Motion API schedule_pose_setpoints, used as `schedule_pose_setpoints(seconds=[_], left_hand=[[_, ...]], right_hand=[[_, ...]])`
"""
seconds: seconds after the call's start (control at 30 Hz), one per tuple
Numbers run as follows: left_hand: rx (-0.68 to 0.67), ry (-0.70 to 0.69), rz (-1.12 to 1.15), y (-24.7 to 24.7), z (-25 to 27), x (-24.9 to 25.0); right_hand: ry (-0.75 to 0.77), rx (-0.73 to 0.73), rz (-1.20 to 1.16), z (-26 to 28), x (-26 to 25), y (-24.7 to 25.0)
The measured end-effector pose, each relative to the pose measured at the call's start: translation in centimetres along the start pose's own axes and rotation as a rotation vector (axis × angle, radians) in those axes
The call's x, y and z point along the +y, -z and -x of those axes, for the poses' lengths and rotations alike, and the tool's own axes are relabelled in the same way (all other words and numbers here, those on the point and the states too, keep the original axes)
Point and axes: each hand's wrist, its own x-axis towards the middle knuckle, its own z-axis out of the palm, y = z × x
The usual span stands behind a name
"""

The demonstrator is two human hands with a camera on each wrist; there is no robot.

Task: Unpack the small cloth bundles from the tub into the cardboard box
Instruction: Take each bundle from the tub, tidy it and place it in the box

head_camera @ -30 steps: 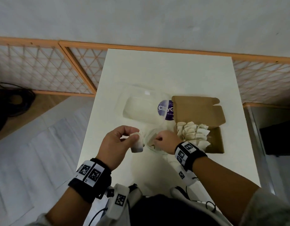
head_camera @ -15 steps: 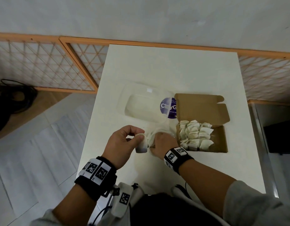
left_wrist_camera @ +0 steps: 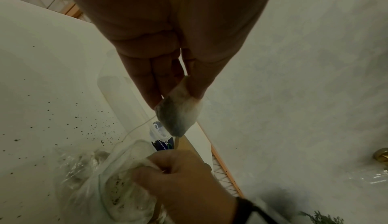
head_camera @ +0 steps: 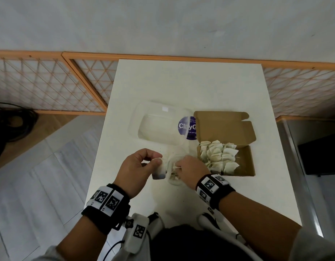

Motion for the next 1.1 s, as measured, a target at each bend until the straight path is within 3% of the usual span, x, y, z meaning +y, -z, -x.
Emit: schedule_pose_setpoints(seconds=[0.27, 0.43, 0.77, 0.87, 1.1], left_hand=[[-0.058, -0.025, -0.007, -1.0, -0.3, 0.8], [-0.148, -0.048, 0.004, -2.1, 0.1, 2.2], [-0.338, -0.2, 0.073, -2.9, 1.8, 5.3], [-0.328, -0.22, 0.112, -3.1, 2.2, 6.2], [-0.228, -0.296, 0.211, -3.0, 2.5, 6.9]], right_hand=[[-0.069, 0.097, -0.618, 4.4, 2.1, 5.1], [-0.022, 0.138, -0.853, 7.2, 1.9, 8.2], [0.192, 0.269, -0.973, 11.3, 1.6, 11.9], [0.218, 0.306, -1.001, 11.8, 1.4, 12.5], [0.106, 0.345, -1.194, 12.3, 1.2, 13.1]])
